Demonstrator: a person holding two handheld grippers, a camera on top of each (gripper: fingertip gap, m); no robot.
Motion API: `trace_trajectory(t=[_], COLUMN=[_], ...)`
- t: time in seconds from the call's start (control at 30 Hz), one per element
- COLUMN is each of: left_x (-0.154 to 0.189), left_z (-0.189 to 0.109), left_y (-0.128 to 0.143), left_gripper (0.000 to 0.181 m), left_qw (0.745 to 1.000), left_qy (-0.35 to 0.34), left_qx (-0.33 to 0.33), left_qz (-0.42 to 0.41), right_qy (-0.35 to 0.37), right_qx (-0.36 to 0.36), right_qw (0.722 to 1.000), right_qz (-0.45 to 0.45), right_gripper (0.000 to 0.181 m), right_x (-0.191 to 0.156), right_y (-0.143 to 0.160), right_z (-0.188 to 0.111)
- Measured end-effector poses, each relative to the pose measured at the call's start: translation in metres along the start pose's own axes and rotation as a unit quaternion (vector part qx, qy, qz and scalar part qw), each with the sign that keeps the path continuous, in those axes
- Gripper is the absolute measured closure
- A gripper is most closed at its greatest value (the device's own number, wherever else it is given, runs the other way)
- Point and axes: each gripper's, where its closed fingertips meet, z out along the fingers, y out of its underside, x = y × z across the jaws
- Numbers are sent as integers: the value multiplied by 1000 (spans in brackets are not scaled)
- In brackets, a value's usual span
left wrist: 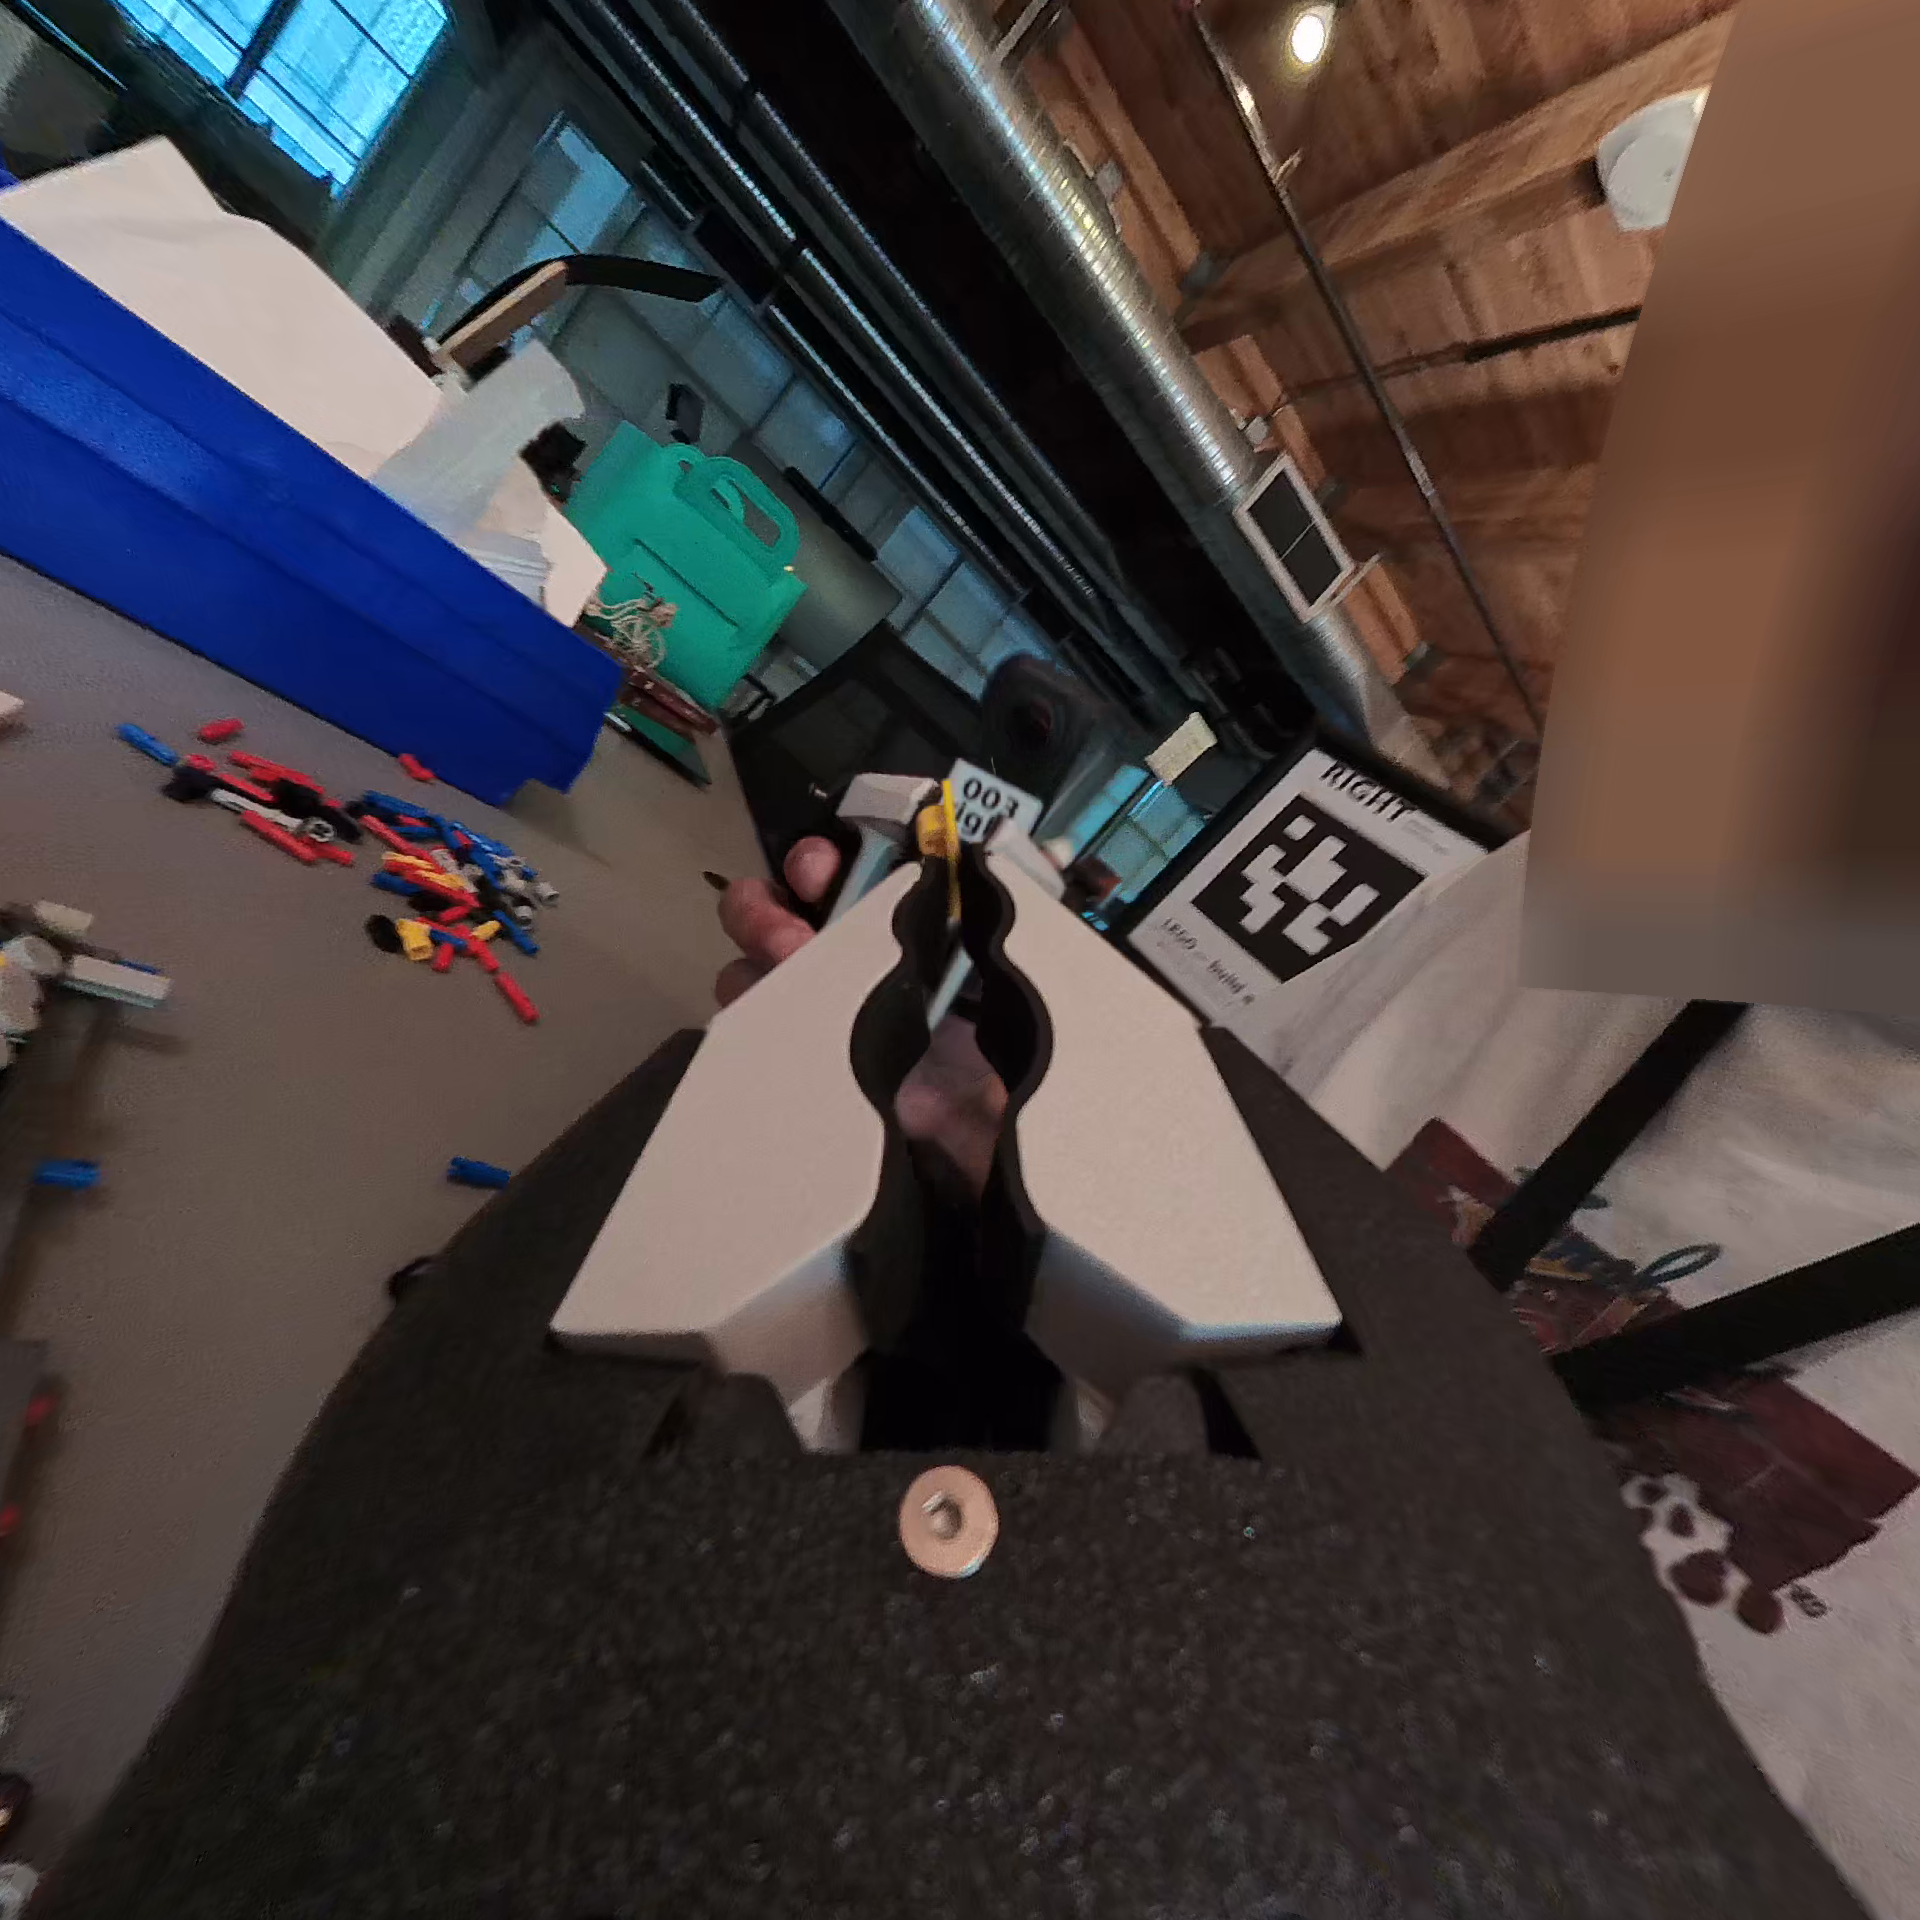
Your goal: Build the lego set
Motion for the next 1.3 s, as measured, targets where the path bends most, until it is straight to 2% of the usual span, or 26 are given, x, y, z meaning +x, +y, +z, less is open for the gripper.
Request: trace_trajectory(t=[0.1, 0.2, 0.33, 0.5, 0.73, 1.03, 1.2, 1.3], left_x=[-3, 2, 9, 16, 18, 21, 26, 27], left_z=[2, 5, 10, 12, 14, 14, 13, 12], left_y=[6, 11, 22, 28, 27, 26, 23, 24], left_gripper=[181, 181, 181, 180, 180, 179, 181, 181], left_qw=[995, 975, 955, 947, 921, 917, 928, 923], left_qy=[-41, -67, -65, -53, -83, -85, -66, -66], left_qx=[-25, -52, -78, -88, -84, -80, -67, -74], left_qz=[88, 206, 279, 305, 371, 381, 361, 372], right_qy=[-68, -113, -155, -155, -155, -150, -150, -149], right_qx=[-36, -36, -20, -14, 3, 30, 26, 29], right_qw=[988, 973, 976, 985, 987, 988, 988, 988], right_qz=[131, 200, 153, 68, 28, -30, -30, -31], right_gripper=[158, 159, 168, 170, 170, 170, 174, 175], right_x=[-4, -7, -25, -34, -35, -37, -37, -36], right_y=[12, 18, 13, 12, 10, 7, 9, 9], right_z=[6, 6, 3, 0, -1, -1, 0, -1])
